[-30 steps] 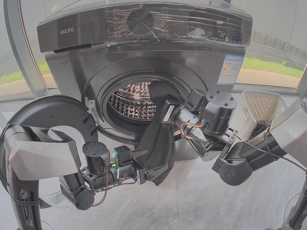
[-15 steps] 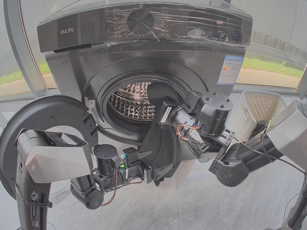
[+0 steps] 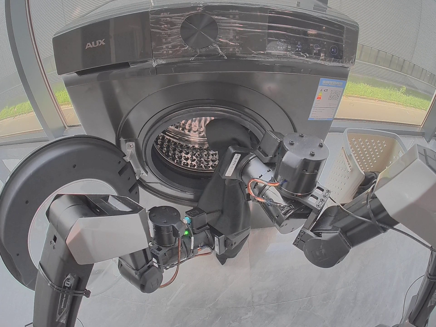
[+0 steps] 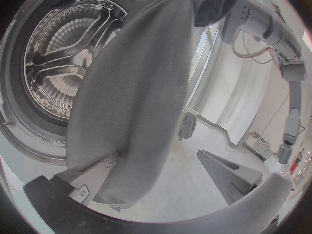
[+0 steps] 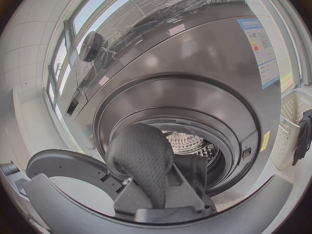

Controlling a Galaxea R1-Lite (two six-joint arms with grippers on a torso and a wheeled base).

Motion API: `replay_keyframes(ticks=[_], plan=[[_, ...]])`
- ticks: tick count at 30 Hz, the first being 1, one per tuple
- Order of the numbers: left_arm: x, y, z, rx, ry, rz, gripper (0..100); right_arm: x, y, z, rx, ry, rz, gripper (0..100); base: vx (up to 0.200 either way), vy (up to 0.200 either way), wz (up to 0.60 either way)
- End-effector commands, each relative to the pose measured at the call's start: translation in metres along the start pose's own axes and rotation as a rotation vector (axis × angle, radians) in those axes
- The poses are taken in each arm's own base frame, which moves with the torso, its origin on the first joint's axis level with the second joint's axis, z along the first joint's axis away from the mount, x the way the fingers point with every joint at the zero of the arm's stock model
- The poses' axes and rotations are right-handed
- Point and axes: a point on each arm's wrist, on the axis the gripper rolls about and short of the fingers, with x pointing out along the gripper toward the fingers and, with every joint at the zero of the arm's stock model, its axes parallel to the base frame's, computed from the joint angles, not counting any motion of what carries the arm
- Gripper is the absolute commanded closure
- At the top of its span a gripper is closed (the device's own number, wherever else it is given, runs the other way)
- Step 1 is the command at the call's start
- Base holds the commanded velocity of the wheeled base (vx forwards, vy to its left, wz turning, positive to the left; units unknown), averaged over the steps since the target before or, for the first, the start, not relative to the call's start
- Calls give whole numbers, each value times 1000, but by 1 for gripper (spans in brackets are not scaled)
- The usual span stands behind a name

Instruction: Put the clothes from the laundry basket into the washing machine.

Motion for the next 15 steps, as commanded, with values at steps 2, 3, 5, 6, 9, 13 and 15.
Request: replay_keyframes(ticks=[2,3,5,6,9,13,15], plan=[[17,14,-12,5,-30,90,0,-3,7,-3,4,6,19,100,0,0,0],[21,17,-12,9,-46,116,0,-3,8,-3,6,4,23,100,0,0,0],[26,24,-11,10,-60,161,100,-4,9,-3,9,-2,26,100,0,0,0],[26,26,-11,9,-60,173,100,-4,10,-3,10,-2,28,100,0,0,0],[27,29,-9,9,-65,186,100,-4,9,-3,10,-3,25,100,0,0,0],[25,29,-8,11,-71,187,100,-2,5,0,11,-10,16,100,0,0,0],[24,28,-7,11,-72,187,100,-2,2,0,9,-11,9,100,0,0,0]])
